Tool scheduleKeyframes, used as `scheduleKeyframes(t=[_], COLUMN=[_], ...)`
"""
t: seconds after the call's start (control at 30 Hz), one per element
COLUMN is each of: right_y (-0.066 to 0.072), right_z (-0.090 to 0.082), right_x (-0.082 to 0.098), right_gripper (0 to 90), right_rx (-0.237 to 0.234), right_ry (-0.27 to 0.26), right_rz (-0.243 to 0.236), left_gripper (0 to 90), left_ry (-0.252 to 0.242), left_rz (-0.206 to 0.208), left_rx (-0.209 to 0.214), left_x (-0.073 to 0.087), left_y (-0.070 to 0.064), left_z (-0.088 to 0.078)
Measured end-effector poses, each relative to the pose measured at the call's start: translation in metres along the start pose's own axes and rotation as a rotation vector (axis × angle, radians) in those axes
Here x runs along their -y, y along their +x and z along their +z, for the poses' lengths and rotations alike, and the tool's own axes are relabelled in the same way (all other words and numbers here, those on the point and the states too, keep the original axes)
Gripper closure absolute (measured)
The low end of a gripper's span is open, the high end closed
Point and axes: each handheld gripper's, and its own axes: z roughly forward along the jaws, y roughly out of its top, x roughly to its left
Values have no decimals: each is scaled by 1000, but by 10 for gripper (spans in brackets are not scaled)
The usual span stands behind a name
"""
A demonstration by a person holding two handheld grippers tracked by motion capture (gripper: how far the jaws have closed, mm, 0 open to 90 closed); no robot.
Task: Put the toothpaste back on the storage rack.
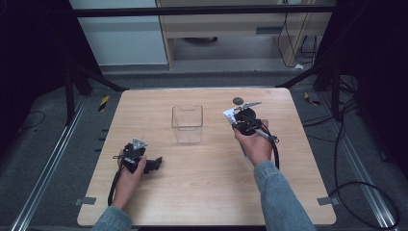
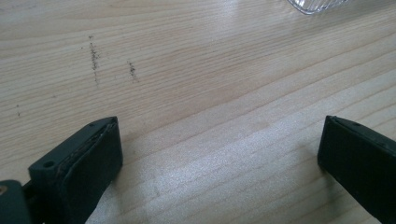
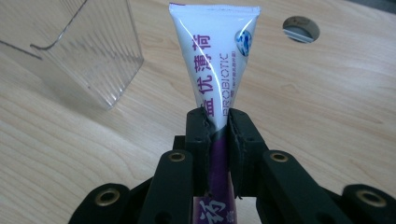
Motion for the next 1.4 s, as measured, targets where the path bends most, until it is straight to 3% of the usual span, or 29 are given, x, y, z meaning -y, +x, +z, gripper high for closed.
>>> scheduleKeyframes(t=[0.27,0.93,1.4], right_y=[-4,5,12], right_z=[-9,-19,-28], right_x=[-4,-15,-38], right_gripper=[796,798,798], right_rx=[5,0,6], right_ry=[-66,-224,-303], right_rz=[12,39,33], left_gripper=[0,0,0], left_ry=[2,2,2], left_rz=[2,2,2], left_rx=[0,0,0], left_x=[0,0,0], left_y=[0,0,0], left_z=[0,0,0])
